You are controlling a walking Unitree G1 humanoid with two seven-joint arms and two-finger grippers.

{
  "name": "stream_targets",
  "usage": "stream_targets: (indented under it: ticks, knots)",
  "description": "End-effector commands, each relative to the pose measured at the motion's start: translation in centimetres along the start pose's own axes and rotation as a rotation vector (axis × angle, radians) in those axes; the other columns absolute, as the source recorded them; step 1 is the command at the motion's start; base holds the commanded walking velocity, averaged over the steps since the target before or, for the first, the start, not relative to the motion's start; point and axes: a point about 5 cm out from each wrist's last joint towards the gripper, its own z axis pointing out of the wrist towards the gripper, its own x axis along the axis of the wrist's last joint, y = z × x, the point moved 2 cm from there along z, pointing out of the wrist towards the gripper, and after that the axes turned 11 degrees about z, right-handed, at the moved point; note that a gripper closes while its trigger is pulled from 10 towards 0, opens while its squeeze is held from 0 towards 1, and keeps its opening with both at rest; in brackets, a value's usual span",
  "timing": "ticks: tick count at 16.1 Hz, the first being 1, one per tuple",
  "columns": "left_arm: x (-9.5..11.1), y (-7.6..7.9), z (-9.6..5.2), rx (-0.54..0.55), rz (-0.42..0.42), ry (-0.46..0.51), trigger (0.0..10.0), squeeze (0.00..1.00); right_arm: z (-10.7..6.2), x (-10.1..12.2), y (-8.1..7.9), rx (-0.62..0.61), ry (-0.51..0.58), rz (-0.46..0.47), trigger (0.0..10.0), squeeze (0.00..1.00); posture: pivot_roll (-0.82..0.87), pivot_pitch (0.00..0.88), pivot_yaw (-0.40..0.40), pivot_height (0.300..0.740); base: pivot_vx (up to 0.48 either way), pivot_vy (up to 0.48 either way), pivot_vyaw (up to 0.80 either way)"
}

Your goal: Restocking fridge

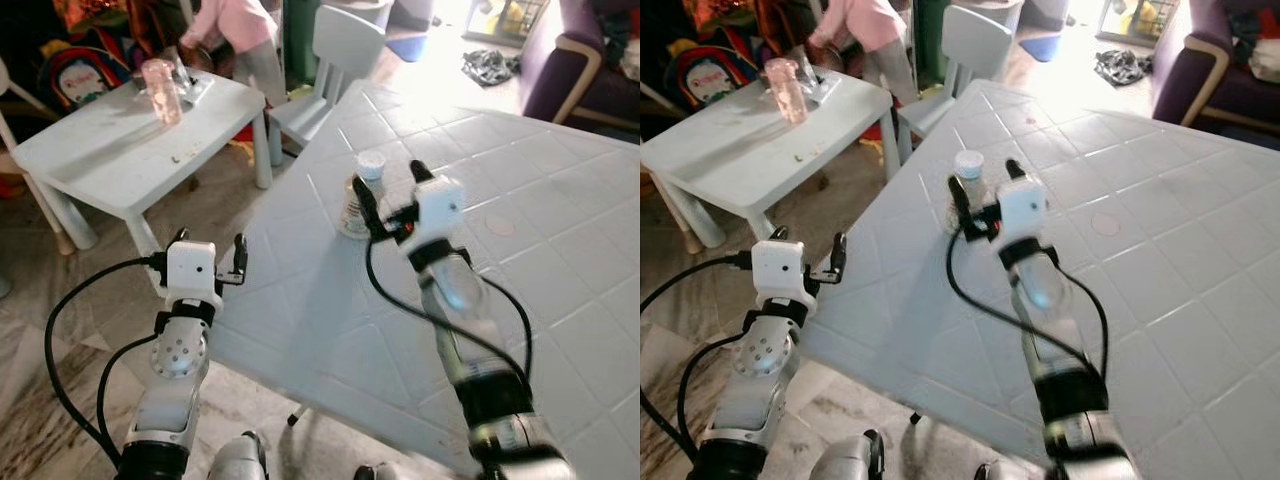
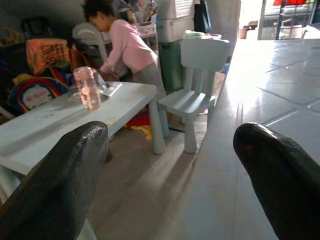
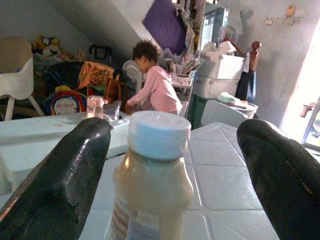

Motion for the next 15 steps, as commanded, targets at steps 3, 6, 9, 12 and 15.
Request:
stream_targets:
  ticks: [3,6,9,12,15]
  knots:
    - [0.0,-0.5,-0.3,-0.005,0.006,-0.007,10.0,0.00,1.4,0.1,0.5,0.015,-0.009,0.022,10.0,0.00,0.17,0.125,-0.024,0.740,0.000,0.000,0.00]
    - [0.2,-0.7,-0.3,-0.003,0.008,-0.005,10.0,0.00,2.2,0.2,0.6,0.035,-0.042,0.031,10.0,0.00,0.17,0.129,-0.021,0.740,0.000,0.000,0.00]
    - [0.1,-0.5,-0.3,-0.013,0.001,-0.011,10.0,0.00,2.9,-0.4,0.4,0.097,-0.119,0.070,8.9,0.00,0.16,0.127,-0.018,0.740,0.000,0.000,0.00]
    - [0.1,-0.3,-0.2,-0.019,-0.004,-0.013,10.0,0.00,3.5,0.3,0.0,0.172,-0.140,0.000,0.0,0.00,0.16,0.125,-0.024,0.740,0.000,0.000,0.00]
    - [-0.1,-0.5,-0.3,-0.017,-0.005,-0.024,10.0,0.00,3.5,1.1,0.2,0.204,-0.150,-0.032,0.0,0.00,0.15,0.125,-0.025,0.740,0.000,0.000,0.00]
